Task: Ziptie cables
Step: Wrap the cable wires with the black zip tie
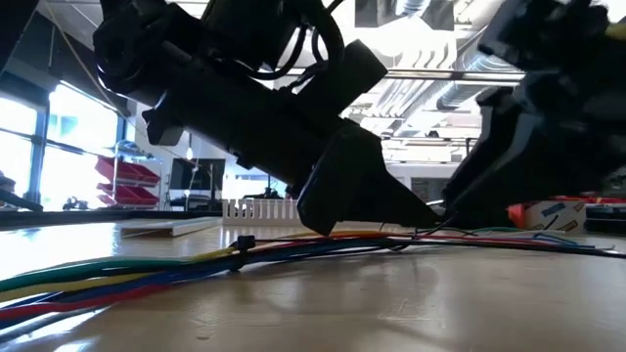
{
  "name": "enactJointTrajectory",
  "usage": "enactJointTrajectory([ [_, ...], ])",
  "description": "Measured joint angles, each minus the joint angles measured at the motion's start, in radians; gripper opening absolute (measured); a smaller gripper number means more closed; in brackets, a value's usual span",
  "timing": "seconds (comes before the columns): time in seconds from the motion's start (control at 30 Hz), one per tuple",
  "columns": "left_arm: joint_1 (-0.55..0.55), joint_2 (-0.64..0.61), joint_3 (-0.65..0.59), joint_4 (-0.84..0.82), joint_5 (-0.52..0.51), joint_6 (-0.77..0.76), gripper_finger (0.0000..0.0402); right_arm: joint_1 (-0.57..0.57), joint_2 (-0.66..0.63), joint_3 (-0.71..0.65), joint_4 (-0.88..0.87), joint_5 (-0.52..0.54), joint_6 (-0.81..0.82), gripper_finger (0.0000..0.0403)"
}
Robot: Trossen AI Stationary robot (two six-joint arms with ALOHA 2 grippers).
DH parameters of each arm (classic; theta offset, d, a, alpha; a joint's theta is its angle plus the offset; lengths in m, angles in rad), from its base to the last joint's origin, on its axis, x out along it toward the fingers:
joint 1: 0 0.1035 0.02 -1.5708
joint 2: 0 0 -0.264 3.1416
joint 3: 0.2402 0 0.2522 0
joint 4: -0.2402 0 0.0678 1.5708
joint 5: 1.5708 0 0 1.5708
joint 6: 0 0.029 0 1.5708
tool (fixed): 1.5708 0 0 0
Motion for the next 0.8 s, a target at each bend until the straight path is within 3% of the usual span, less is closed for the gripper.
enactJointTrajectory([
  [0.23, 0.000, 0.000, 0.000, -0.002, -0.001, -0.004, 0.0014, -0.012, 0.030, 0.009, 0.006, 0.008, 0.012, 0.0079],
  [0.43, 0.000, 0.000, 0.000, -0.003, -0.003, -0.007, 0.0014, -0.024, 0.030, 0.009, 0.011, -0.024, 0.036, 0.0011],
  [0.6, -0.007, -0.004, 0.000, -0.025, -0.004, 0.033, 0.0025, -0.025, 0.030, 0.009, 0.007, -0.027, 0.074, 0.0003],
  [0.8, -0.027, -0.010, 0.000, -0.048, -0.014, 0.110, 0.0078, -0.019, 0.030, 0.009, 0.000, -0.029, 0.091, 0.0001],
])
